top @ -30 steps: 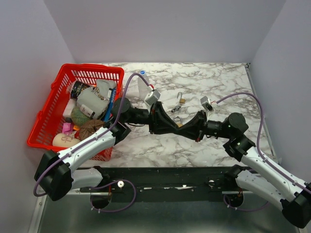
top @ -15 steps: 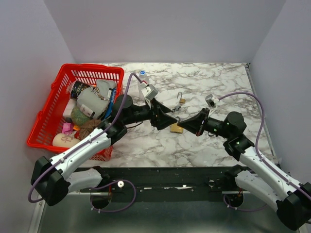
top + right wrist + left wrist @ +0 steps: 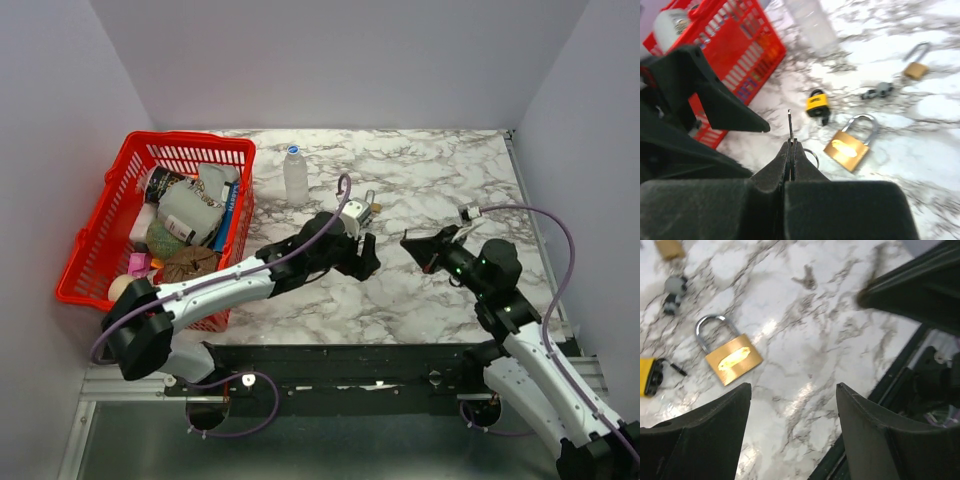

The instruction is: Unlock with the key

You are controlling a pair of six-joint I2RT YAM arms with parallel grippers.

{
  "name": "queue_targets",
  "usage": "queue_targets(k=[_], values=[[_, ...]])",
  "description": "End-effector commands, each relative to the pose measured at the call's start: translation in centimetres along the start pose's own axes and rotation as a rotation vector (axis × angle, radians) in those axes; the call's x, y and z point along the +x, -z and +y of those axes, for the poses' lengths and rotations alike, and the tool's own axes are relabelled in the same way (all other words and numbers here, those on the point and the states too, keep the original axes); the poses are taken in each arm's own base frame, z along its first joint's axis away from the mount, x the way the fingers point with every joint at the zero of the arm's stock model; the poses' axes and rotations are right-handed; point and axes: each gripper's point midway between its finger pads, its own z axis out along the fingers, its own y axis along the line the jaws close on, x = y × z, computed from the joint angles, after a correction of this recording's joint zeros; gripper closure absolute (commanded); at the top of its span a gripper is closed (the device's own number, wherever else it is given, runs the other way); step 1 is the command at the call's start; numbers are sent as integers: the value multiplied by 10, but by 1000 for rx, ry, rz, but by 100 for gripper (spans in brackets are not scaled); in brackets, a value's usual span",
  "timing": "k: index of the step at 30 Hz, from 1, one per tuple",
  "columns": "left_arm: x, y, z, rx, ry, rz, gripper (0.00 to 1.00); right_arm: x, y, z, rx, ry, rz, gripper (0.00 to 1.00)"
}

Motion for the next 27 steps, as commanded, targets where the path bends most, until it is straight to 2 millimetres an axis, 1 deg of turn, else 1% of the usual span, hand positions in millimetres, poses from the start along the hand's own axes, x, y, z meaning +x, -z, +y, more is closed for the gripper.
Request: queue_targets(k=[1, 2, 3, 4, 5, 6, 7, 8, 9, 10, 11, 12, 13, 14, 16, 17, 18, 23, 24, 27], values=[[19, -16, 41, -249, 67, 66, 23, -6, 26, -32, 205, 75, -64, 99], [14, -20, 42, -269, 69, 64, 23, -7, 29, -34, 218, 90, -71, 99], [28, -30, 46, -290, 75, 110, 23, -8, 32, -37, 239, 99, -77, 99], [36, -34, 47, -297, 79, 142, 23, -7, 36, -38, 253, 105, -76, 99], [33, -38, 45, -299, 86, 147, 23, -7, 38, -40, 264, 118, -73, 99], [46, -47, 48, -321, 91, 185, 23, -8, 39, -41, 271, 122, -72, 99], [53, -47, 52, -344, 90, 219, 23, -7, 41, -41, 274, 124, -71, 99], [48, -51, 51, -356, 90, 215, 22, -7, 42, -41, 276, 127, -71, 99], [54, -55, 59, -395, 82, 235, 20, -7, 42, -41, 273, 128, -74, 99], [60, -54, 63, -424, 74, 262, 19, -6, 43, -40, 269, 128, -72, 99], [53, -58, 63, -434, 72, 255, 18, -7, 44, -39, 264, 127, -80, 99], [59, -61, 66, -450, 65, 277, 17, -6, 44, -39, 264, 127, -80, 99], [61, -61, 69, -464, 57, 292, 16, -5, 44, -39, 261, 127, -79, 99], [57, -65, 67, -461, 50, 290, 15, -6, 45, -38, 258, 129, -84, 99], [66, -69, 71, -472, 34, 336, 12, -5, 45, -38, 257, 129, -84, 99], [62, -73, 70, -470, 27, 336, 11, -5, 46, -38, 257, 131, -85, 99], [68, -76, 74, -480, 19, 357, 10, -4, 46, -38, 257, 131, -85, 99], [77, -86, 86, -487, 43, 396, 9, -3, 48, -37, 250, 129, -89, 99], [79, -88, 91, -494, 57, 399, 9, -3, 49, -36, 248, 128, -90, 99], [82, -97, 92, -482, 53, 408, 9, -2, 50, -35, 241, 126, -91, 99]])
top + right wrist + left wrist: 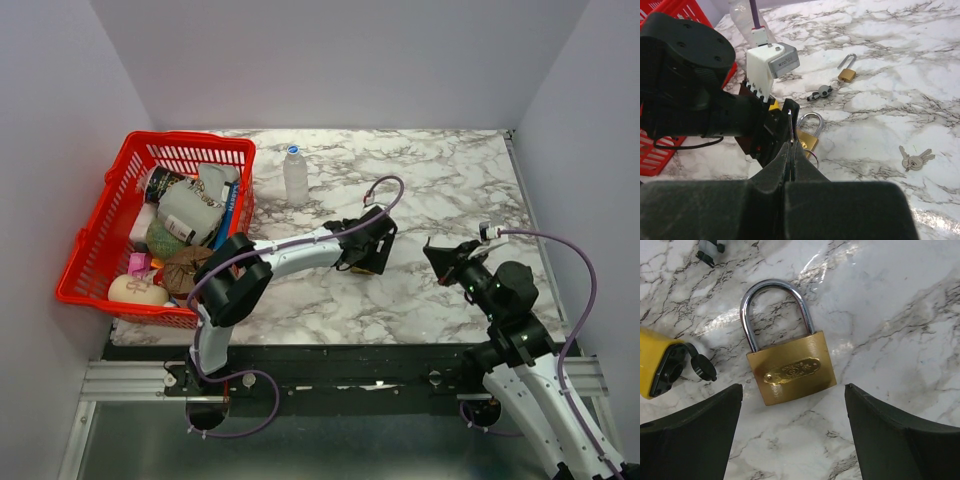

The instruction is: Unlock with the key

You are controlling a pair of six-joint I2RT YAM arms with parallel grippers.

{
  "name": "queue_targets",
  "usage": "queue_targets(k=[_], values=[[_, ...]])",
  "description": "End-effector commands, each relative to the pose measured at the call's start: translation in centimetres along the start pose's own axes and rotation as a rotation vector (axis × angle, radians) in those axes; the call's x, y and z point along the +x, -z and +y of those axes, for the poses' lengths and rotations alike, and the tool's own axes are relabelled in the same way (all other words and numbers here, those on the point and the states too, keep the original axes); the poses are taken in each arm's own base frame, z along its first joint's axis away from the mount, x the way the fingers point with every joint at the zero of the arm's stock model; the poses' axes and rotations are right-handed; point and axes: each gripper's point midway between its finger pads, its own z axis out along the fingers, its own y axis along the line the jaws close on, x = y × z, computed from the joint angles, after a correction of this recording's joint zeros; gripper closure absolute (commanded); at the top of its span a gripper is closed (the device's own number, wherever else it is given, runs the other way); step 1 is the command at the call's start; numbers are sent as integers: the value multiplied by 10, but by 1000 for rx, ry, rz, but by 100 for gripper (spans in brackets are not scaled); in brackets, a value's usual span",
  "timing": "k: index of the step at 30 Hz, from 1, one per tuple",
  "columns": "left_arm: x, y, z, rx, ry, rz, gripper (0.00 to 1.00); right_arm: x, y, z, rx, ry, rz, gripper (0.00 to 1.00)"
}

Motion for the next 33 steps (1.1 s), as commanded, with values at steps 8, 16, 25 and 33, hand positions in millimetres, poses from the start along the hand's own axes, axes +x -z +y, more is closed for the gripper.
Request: queue_targets(k=[8, 16, 25, 33], values=[[5, -27, -1, -9, -28, 73, 12, 11, 0, -5, 13, 9, 25, 99], [18, -37, 16, -107, -42, 117, 13, 15, -1, -7, 16, 5, 32, 99], [36, -49, 27, -160, -65, 164, 31, 26, -3, -2, -23, -5, 66, 99], [50, -51, 20, -52, 79, 161, 72, 82, -13, 9, -136, -127, 205, 99]])
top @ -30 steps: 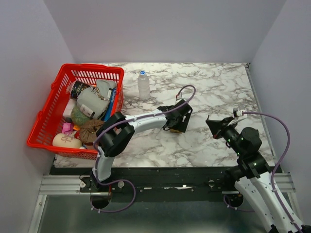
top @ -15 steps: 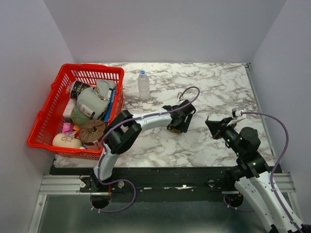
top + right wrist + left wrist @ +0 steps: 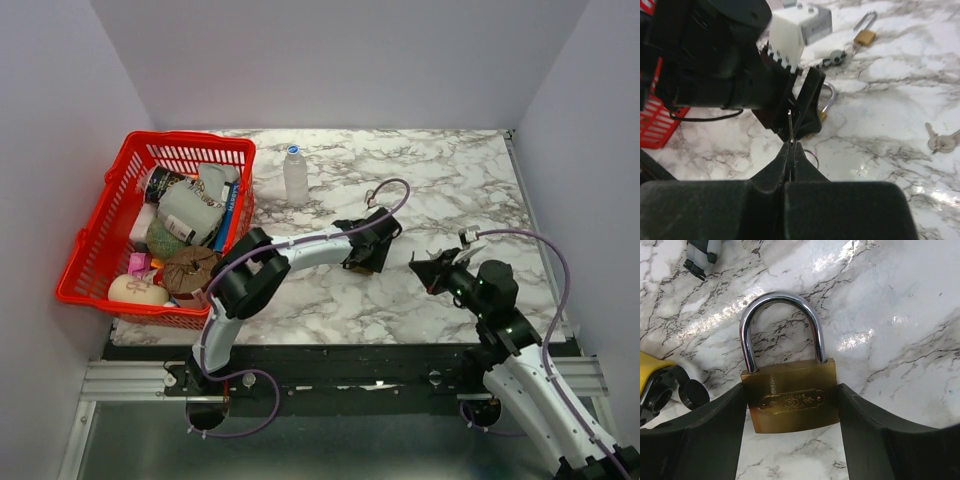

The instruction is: Unlock with the key

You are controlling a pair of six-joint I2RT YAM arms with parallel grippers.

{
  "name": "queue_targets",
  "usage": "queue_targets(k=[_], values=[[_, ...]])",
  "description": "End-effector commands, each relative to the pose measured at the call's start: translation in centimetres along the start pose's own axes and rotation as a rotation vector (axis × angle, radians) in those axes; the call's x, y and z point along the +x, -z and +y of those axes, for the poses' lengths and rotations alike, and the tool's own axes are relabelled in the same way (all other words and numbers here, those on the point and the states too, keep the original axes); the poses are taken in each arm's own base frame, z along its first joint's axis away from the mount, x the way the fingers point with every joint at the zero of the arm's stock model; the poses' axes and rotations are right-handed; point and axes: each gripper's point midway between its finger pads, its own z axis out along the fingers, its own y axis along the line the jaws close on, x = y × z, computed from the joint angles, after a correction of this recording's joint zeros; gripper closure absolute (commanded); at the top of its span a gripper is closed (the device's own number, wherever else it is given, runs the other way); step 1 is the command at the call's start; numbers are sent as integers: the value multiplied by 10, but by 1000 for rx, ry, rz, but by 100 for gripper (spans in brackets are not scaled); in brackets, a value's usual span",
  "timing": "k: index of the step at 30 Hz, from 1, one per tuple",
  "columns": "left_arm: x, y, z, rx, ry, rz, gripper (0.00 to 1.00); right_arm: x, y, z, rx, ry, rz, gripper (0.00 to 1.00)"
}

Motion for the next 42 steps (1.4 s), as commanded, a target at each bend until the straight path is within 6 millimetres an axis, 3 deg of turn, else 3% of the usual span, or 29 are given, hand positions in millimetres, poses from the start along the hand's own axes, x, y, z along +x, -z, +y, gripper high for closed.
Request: queue_targets(k=[1, 6, 8, 9, 18, 24, 42], values=[[31, -10, 8, 33, 105, 67, 78, 34, -10, 12, -114, -92, 73, 99], [26, -2, 2, 97, 189, 16, 87, 68, -16, 9, -141, -174, 142, 99], [18, 2, -3, 136, 234, -17, 90, 74, -20, 11, -159, -191, 159, 99], [24, 1, -2, 146, 246, -4, 90, 77, -22, 12, -164, -208, 165, 99], [21, 9, -6, 244, 358, -46, 94, 108, -38, 34, -241, -285, 266, 99], [22, 12, -6, 259, 372, -53, 95, 108, -54, 47, -296, -349, 286, 99], [24, 17, 0, 250, 373, -78, 98, 127, -87, 44, -270, -480, 368, 99]])
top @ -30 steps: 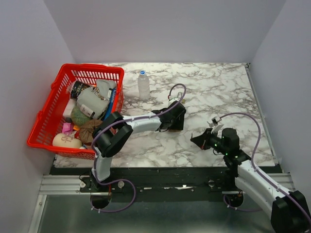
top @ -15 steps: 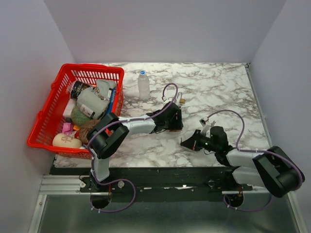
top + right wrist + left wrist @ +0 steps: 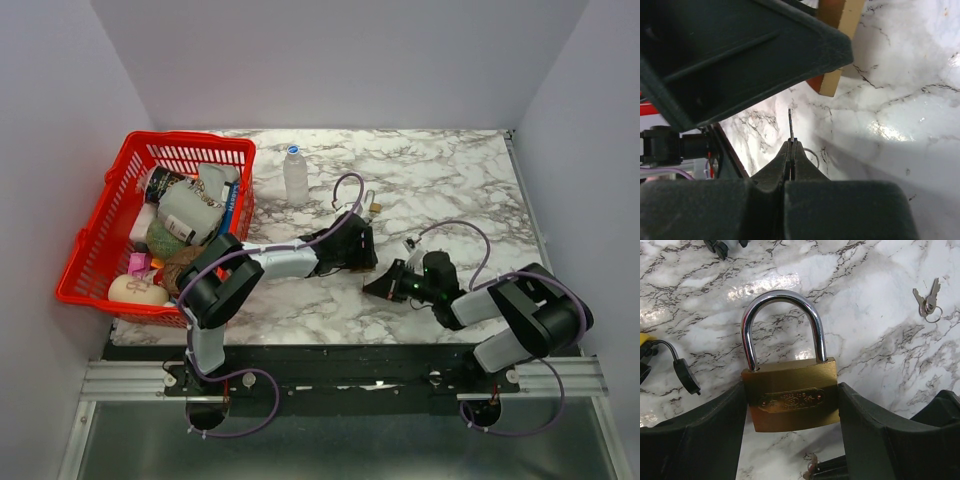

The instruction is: Unlock with the key

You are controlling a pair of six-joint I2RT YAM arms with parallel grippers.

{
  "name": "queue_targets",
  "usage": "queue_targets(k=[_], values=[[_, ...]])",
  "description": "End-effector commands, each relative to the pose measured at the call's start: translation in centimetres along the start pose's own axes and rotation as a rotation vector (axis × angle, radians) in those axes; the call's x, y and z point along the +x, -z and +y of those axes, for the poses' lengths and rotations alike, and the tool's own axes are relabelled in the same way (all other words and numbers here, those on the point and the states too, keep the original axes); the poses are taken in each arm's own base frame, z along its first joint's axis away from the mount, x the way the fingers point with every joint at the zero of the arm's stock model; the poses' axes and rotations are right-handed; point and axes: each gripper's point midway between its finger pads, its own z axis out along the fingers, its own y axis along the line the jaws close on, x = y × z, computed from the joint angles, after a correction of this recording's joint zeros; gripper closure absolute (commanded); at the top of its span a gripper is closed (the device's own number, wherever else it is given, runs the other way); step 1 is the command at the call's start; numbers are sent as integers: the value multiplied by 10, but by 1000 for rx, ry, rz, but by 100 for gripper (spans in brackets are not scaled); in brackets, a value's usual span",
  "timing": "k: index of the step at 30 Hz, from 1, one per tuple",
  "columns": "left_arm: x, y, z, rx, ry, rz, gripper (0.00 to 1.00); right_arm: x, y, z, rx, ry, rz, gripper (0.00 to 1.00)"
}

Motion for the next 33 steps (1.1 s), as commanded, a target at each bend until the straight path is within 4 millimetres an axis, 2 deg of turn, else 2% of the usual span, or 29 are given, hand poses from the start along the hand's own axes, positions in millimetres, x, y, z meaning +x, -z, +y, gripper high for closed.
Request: queue_targets(k=[1, 7, 12, 20, 26, 33], values=[[26, 6, 14, -37, 9, 78, 98, -15, -9, 13, -54, 16, -36, 99], [29, 6, 15, -31, 8, 85, 98, -17, -16, 8, -34, -1, -30, 99], [29, 7, 16, -28, 10, 76, 98, -12, -21, -4, -5, -40, -19, 99], [31, 8, 17, -28, 2, 80, 99, -9, -25, -10, -15, -90, -24, 99], [28, 9, 21, -44, -2, 64, 99, -12, -18, -17, 3, -125, -65, 99], [24, 12, 22, -52, -16, 47, 99, -14, -16, -16, -1, -138, -77, 99]])
